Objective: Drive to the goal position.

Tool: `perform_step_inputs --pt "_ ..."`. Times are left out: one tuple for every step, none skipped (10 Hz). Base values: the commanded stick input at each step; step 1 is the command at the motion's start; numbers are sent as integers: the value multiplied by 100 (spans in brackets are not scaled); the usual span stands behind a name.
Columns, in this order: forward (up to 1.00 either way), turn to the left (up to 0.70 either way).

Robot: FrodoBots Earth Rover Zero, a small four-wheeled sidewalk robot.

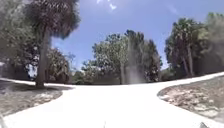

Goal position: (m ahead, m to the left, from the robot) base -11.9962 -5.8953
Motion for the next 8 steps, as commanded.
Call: perform_step_inputs --pt "45 0" --pt "45 0" --pt "45 0" --pt "45 0" --pt "45 0" --pt "45 0" --pt "45 0" --pt "45 0"
